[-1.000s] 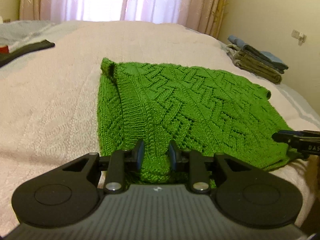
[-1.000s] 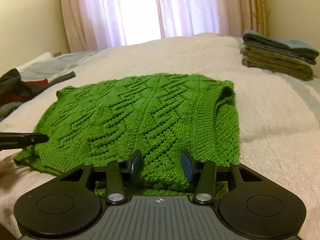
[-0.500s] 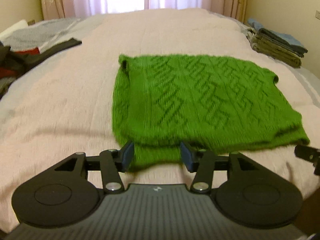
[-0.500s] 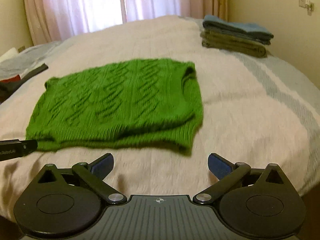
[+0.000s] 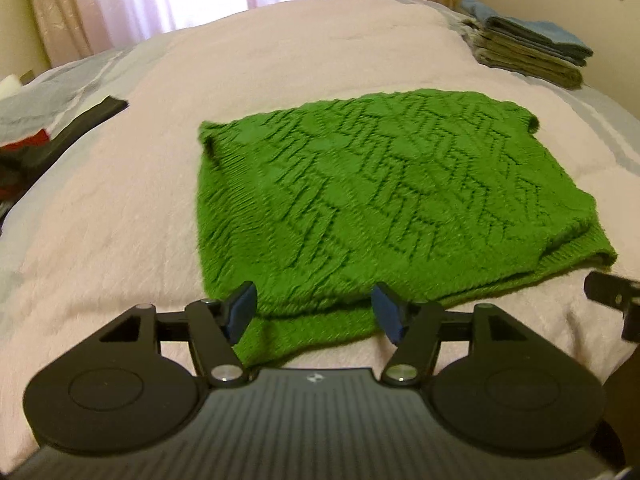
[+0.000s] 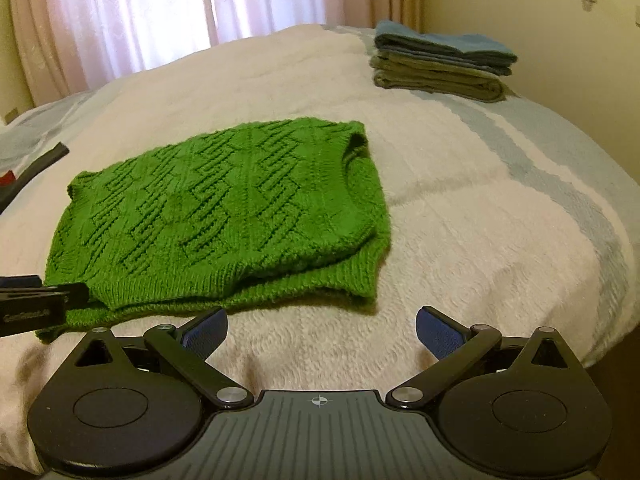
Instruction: Fold clothes
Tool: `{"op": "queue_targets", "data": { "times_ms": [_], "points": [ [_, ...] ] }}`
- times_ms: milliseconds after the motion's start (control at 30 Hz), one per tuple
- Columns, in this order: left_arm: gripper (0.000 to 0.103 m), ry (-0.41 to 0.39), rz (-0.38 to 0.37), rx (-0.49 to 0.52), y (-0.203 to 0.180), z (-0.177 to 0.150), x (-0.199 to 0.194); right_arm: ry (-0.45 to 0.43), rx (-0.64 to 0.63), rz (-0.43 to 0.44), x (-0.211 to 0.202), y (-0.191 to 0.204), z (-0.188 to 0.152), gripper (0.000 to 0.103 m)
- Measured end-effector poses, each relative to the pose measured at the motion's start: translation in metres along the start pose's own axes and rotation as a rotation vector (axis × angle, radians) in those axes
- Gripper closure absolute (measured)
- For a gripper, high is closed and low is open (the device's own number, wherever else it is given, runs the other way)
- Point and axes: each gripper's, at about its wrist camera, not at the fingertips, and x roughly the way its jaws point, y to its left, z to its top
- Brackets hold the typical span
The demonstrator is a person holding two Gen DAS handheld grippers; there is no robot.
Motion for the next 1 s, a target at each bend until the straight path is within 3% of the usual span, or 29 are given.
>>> {"op": "queue_targets", "data": {
  "times_ms": [200,567,1000],
  "points": [
    [0.04,-0.031,-0.007,0.019,-0.01,-0.002,-0.018,-0.034,0.018,0.014,-0.031,-0.002,-0.006,0.0],
    [0.038,-0.107,0.072,-0.053,-0.015,-0.047,-0.104,-0.089,-0.015,0.109,-0.095,-0.002,-0.035,0.0],
    [0.036,-0.197,0.13,-0.038,-0.032,-0.085,-0.186,-0.169,0.001,0.186,-0.144,-0.007,-0.052,0.0]
  ]
}}
